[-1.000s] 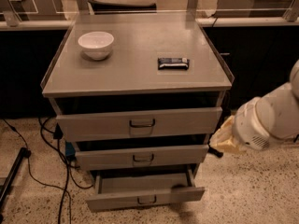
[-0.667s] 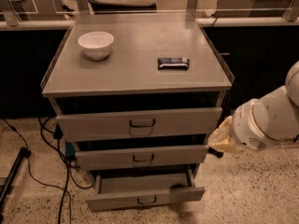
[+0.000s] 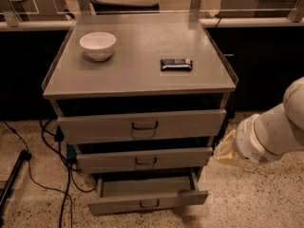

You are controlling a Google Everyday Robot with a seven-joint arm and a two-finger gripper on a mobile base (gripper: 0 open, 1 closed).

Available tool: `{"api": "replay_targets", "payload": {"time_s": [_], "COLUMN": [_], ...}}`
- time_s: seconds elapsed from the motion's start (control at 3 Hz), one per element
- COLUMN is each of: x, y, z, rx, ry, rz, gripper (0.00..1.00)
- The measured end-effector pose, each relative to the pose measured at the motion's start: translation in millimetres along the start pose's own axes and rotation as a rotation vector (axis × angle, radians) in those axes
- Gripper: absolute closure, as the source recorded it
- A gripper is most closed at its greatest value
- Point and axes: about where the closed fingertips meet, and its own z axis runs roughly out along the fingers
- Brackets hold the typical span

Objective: Close bottom drawer

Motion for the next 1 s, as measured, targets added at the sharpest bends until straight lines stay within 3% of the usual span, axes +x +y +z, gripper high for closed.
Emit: {"api": "replay_targets", "payload": {"time_s": [0.67,1.0], "x": [88.0,133.4], "y": [41.7,71.5], "z": [130.4,204.7], "rx": [-0.084,-0.139], "ry": [-0.052,-0.087], "rz": [0.079,0.165], "gripper": [1.0,1.0]}}
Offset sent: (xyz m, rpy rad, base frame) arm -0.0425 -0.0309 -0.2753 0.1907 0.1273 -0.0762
